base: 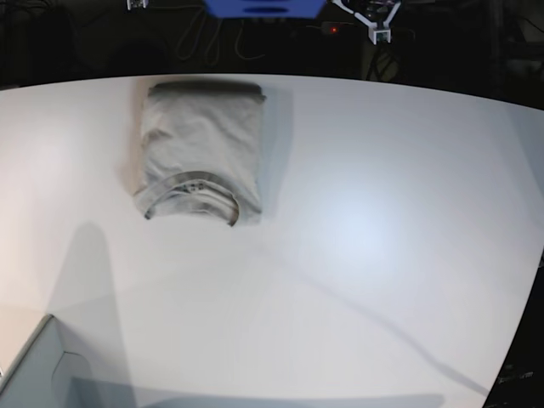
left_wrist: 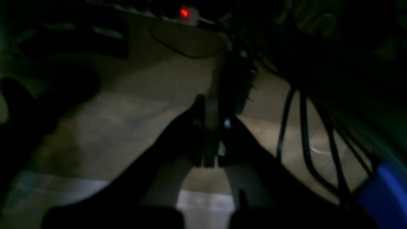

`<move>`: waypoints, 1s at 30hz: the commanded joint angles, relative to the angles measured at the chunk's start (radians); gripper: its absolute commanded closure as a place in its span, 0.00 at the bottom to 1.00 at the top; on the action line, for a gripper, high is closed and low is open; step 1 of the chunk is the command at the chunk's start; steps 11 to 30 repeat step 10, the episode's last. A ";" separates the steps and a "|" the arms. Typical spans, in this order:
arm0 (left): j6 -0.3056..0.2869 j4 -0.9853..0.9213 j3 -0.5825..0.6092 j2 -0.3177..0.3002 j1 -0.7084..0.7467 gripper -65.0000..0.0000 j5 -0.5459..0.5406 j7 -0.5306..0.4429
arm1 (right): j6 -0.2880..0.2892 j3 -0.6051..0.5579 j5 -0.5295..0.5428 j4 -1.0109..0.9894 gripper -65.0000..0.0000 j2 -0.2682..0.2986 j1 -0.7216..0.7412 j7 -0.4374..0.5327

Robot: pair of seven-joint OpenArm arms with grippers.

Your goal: Layout the t-shirt on the table in an organized manner, then fold the t-shirt properly

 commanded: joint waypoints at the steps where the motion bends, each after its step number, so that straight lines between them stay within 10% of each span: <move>1: 0.002 -0.001 0.003 0.006 0.008 1.00 0.017 0.003 | -0.065 -0.025 -0.004 -0.029 1.00 0.005 0.012 0.021; 7: 0.004 -0.001 0.000 0.010 -0.022 1.00 0.040 0.003 | -0.339 -0.170 -0.004 -0.097 1.00 0.002 0.058 0.022; 30: 0.004 -0.001 0.000 0.022 -0.026 1.00 0.042 0.003 | -0.349 -0.179 -0.004 -0.098 1.00 -0.003 0.058 0.022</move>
